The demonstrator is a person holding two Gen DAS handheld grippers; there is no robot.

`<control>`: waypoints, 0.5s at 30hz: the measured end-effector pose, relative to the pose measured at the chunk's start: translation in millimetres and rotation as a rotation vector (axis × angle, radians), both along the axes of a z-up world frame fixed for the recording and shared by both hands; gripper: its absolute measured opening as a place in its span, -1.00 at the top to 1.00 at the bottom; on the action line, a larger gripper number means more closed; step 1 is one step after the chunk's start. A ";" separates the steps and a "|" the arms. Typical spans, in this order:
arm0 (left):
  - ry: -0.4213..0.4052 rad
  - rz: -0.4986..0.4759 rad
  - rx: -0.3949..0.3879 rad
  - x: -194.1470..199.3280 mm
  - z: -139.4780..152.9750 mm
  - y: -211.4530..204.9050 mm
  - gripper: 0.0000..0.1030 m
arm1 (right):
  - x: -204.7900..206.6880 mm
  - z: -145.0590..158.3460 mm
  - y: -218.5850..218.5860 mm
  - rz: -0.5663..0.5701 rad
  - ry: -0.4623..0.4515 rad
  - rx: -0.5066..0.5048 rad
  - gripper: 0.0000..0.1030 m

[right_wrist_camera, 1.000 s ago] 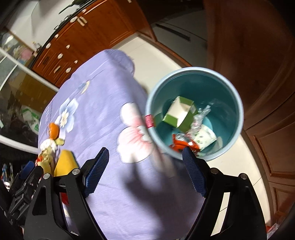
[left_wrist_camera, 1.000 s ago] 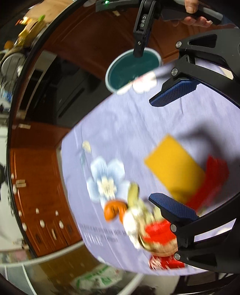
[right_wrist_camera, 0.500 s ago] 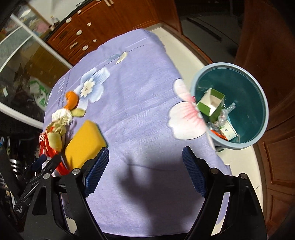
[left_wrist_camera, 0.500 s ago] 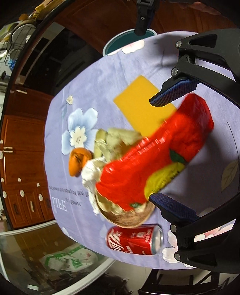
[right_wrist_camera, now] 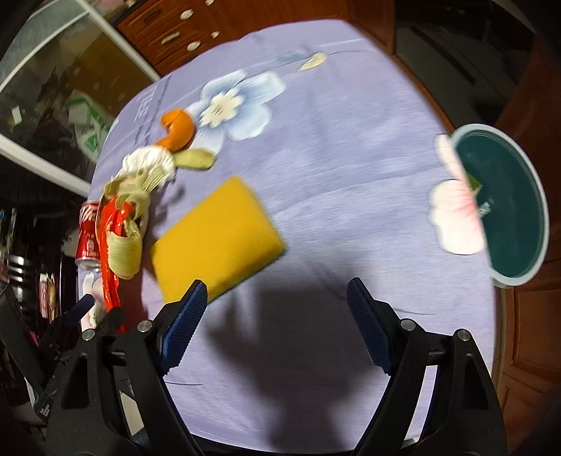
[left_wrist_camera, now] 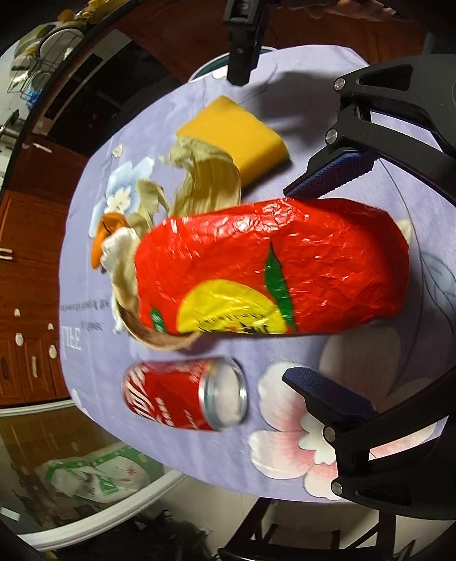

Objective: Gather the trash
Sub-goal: 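Move the left gripper toward the red plastic bag while the right approaches the yellow sponge, then grasp the red plastic bag with the left gripper while the right grasps the yellow sponge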

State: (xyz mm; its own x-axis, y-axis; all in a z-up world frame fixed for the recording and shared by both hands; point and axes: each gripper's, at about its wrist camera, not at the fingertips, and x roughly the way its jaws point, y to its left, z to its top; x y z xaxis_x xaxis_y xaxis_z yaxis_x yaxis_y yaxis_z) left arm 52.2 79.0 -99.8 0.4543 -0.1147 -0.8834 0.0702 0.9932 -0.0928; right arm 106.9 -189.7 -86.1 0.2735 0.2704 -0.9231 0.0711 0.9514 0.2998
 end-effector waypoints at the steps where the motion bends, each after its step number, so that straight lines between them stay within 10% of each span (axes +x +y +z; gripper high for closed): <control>1: 0.002 0.000 -0.003 -0.4 -1.1 2.4 -0.85 | 3.1 -2.8 8.4 0.011 0.008 0.001 -0.51; 12: 0.058 -0.048 -0.103 0.3 -27.3 18.9 -0.84 | 25.7 -26.1 47.1 0.004 0.054 -0.007 -0.51; 15: 0.036 -0.075 -0.135 -0.8 -25.0 20.1 -0.51 | 26.9 -30.0 46.0 -0.026 0.049 0.019 -0.54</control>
